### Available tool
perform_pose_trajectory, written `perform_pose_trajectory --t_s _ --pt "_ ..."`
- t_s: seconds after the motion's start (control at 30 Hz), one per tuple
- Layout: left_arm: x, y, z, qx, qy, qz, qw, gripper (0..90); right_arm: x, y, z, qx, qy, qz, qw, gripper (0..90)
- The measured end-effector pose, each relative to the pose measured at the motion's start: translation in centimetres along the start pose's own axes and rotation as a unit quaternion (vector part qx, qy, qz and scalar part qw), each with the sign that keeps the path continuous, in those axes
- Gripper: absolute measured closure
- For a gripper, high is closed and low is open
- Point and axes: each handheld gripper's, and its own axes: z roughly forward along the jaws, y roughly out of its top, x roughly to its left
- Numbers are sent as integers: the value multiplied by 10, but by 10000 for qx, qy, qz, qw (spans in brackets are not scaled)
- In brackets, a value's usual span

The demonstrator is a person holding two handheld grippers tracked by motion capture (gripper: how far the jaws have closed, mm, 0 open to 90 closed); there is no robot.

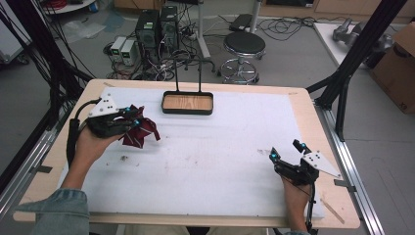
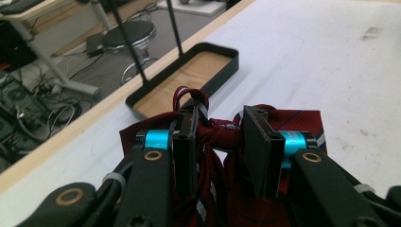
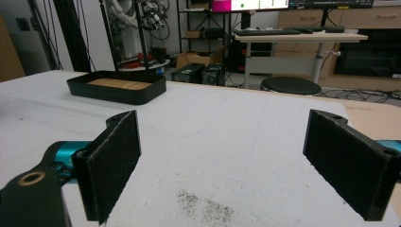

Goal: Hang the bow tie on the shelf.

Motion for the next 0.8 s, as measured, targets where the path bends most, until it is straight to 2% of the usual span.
perform_pose_trajectory --t_s 0.13,0.27,0.4,0.6,0.8 --pt "8 21 11 67 -293 211 9993 666 -1 0 0 -11 17 23 10000 111" --pt "18 43 22 124 -575 378 9976 666 -1 0 0 -17 35 10 10000 111" --pt "29 62 32 178 -751 526 9956 666 -1 0 0 -24 51 35 10000 111" --pt "43 82 50 250 -884 783 9927 666 -1 0 1 -3 69 50 10000 111" --pt "59 94 65 230 -817 840 9928 666 -2 0 1 -9 63 79 9999 110"
